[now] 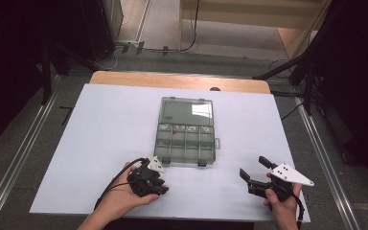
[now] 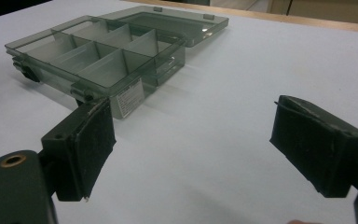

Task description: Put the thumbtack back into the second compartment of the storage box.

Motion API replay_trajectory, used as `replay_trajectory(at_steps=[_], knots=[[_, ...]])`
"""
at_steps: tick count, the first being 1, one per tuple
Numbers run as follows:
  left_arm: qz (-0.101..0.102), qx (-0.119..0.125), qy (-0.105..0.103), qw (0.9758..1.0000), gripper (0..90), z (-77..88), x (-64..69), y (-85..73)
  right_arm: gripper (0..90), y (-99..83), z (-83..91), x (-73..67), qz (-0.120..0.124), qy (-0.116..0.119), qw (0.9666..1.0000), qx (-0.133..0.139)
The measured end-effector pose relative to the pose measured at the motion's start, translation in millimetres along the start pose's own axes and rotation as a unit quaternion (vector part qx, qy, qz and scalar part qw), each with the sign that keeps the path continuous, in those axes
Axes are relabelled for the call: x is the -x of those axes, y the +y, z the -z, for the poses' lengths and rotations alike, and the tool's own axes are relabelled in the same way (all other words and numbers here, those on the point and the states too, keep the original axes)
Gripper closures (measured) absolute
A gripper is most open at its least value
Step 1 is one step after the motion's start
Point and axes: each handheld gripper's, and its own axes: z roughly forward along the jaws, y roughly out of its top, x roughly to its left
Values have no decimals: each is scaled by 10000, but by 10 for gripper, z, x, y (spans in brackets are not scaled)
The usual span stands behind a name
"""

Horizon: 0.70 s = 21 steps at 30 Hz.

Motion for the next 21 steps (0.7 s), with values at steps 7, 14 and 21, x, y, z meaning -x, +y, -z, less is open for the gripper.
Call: replay_trajectory(at_steps=[7,14,21], knots=[[-9,-26,69,10000,750,-36,5,-17,140,0,7,-2,1,-22,10000,-10],[-39,-32,163,9999,802,-48,-4,-30,140,0,9,-1,1,-12,10000,2],[-27,-55,241,9997,825,-57,4,-26,140,0,8,4,15,-17,10000,15]])
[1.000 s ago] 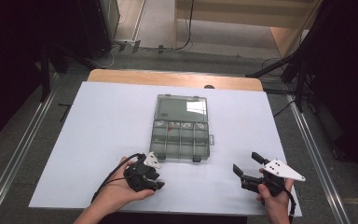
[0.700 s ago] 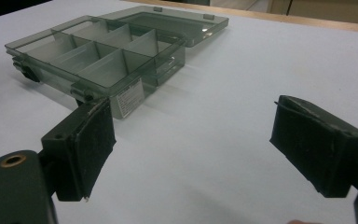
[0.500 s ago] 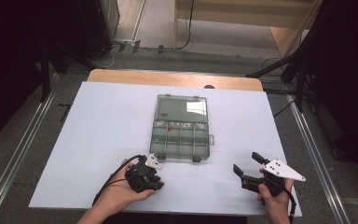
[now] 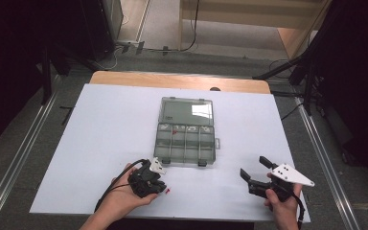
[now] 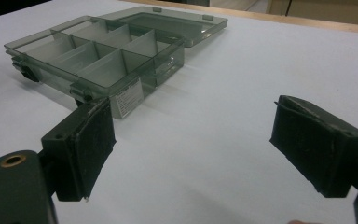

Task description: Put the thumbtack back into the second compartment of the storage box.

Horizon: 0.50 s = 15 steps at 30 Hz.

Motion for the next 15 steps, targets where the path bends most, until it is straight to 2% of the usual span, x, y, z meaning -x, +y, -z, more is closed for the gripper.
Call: replay_trajectory(at_steps=[2,4,15], knots=[[-7,3,10,10000,835,0,2,-1,140,0,1,-4,-19,5,10000,-13],[-153,-17,108,9998,845,4,22,-3,140,1,-9,-7,9,-2,10000,-4],[-153,38,-32,9999,853,11,-13,-8,140,1,5,2,17,6,10000,12]])
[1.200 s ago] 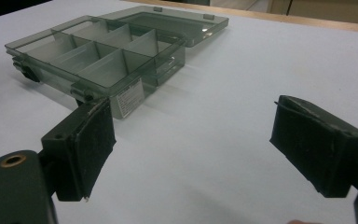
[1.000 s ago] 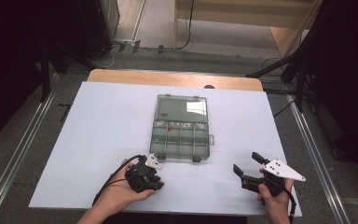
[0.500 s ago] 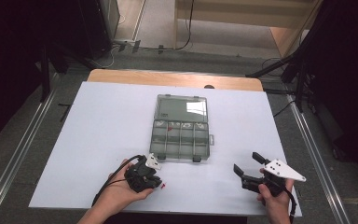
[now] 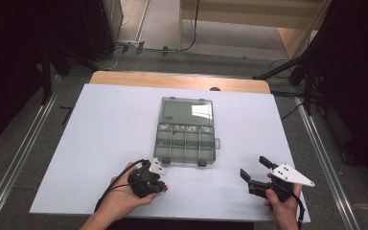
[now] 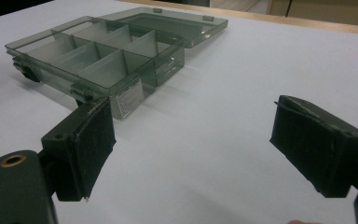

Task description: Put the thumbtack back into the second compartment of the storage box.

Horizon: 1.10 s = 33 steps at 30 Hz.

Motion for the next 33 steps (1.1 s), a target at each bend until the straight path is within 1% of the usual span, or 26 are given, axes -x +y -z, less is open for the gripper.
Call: replay_trajectory(at_steps=[4,8,12,13,15,16,23,28,30,33], knots=[[-30,37,-6,10000,852,19,-10,29,140,1,11,-1,-71,-16,10000,-6],[-53,81,-2,10000,852,51,-14,61,140,3,17,-5,-39,-36,10000,15],[-44,100,-8,9999,853,71,-41,78,140,2,17,-3,-54,-38,10000,24],[-5,134,-9,9999,853,86,-61,89,140,1,20,2,-44,-39,10000,19],[-3,146,-16,9999,853,94,-70,95,140,1,24,2,-66,-37,10000,21],[29,200,-23,9998,853,106,-77,109,140,1,26,7,-73,-32,10000,39],[22,241,4,9997,853,161,-100,170,140,2,25,12,-64,-17,10000,51],[63,320,5,9995,852,215,-173,227,140,4,18,8,-61,-16,10000,47],[77,360,9,9993,853,219,-182,235,140,5,17,9,-59,-18,10000,47],[58,405,1,9992,853,234,-210,257,140,4,19,11,-61,-21,10000,42]])
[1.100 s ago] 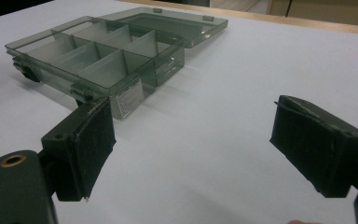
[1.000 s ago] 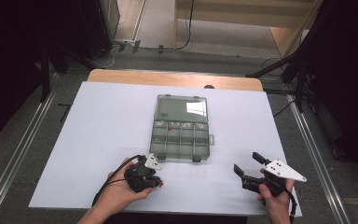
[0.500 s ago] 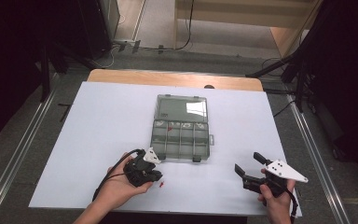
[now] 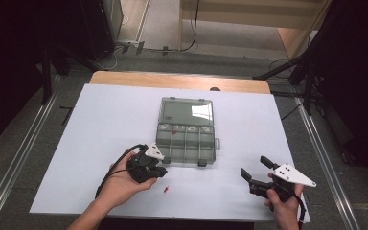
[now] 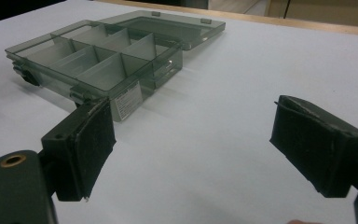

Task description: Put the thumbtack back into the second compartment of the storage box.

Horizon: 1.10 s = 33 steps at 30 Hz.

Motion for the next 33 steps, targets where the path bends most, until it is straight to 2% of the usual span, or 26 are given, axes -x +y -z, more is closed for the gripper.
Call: replay_trajectory(at_steps=[6,12,24,26,29,33], knots=[[-55,-8,39,10000,852,9,-35,74,140,-1,2,5,-31,2,10000,10],[-22,42,44,10000,852,27,-80,127,140,0,7,2,-59,-8,10000,28],[-91,95,144,9998,852,55,-152,263,140,-2,-3,8,-6,6,10000,3],[-77,117,93,9999,852,62,-161,286,140,-2,0,8,-19,3,10000,-6],[-110,119,161,9997,852,72,-167,309,140,-3,2,7,-30,12,10000,6],[-109,177,144,9997,852,93,-195,361,140,-3,3,10,-21,8,10000,1]])
